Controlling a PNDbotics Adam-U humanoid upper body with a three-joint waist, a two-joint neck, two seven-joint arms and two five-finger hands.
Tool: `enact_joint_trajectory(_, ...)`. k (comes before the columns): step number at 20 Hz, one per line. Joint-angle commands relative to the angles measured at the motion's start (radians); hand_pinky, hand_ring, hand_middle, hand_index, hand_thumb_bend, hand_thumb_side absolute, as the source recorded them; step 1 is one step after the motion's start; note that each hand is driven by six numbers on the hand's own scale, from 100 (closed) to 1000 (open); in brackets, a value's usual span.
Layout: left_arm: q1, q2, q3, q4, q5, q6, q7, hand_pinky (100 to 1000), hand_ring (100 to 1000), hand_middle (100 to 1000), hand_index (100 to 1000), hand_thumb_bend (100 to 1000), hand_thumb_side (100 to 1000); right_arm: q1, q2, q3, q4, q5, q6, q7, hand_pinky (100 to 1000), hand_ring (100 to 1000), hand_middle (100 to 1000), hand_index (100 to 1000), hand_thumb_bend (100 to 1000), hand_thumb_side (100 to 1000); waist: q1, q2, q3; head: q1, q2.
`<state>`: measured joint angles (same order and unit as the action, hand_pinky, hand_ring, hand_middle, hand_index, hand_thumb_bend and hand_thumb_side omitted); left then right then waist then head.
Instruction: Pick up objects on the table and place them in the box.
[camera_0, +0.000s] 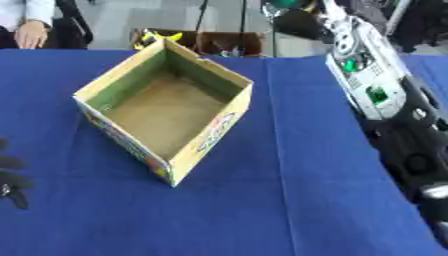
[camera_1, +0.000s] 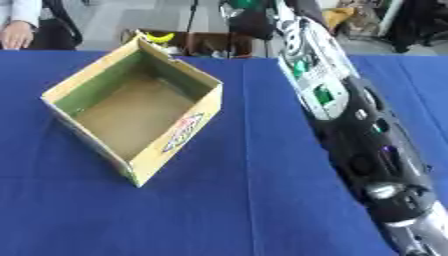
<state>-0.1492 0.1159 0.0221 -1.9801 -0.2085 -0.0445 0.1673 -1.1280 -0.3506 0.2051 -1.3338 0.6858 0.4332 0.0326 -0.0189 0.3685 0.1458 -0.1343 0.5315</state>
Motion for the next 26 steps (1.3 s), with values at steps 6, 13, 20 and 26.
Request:
enact_joint_trajectory(6, -0.008, 0.022, -0.010, -0.020, 0.009, -0.003, -0.011, 254, 427, 521, 793, 100, 929, -0.065, 0.101, 0.015, 0.072, 0.088, -0.036, -0.015, 628, 652, 586, 729, 100, 532, 0.001, -0.024, 0.029, -0.034, -0.003)
enact_joint_trajectory(13, -0.011, 0.021, -0.018, -0.019, 0.014, -0.004, -0.020, 254, 426, 521, 793, 100, 929, -0.067, 0.189, 0.022, 0.149, 0.167, -0.071, -0.045, 626, 643, 580, 722, 100, 544, 0.003, -0.021, 0.041, -0.044, -0.006)
enact_joint_trajectory(20, -0.018, 0.019, -0.022, -0.020, 0.017, -0.005, -0.023, 253, 425, 520, 793, 100, 929, -0.047, 0.240, 0.038, 0.194, 0.219, -0.097, -0.044, 627, 642, 578, 721, 100, 554, 0.001, -0.013, 0.057, -0.050, -0.010)
enact_joint_trajectory(26, -0.024, 0.017, -0.024, -0.020, 0.018, -0.006, -0.026, 253, 424, 519, 793, 100, 929, -0.037, 0.261, 0.058, 0.240, 0.259, -0.123, -0.031, 629, 637, 577, 718, 100, 575, 0.000, -0.003, 0.065, -0.058, -0.012)
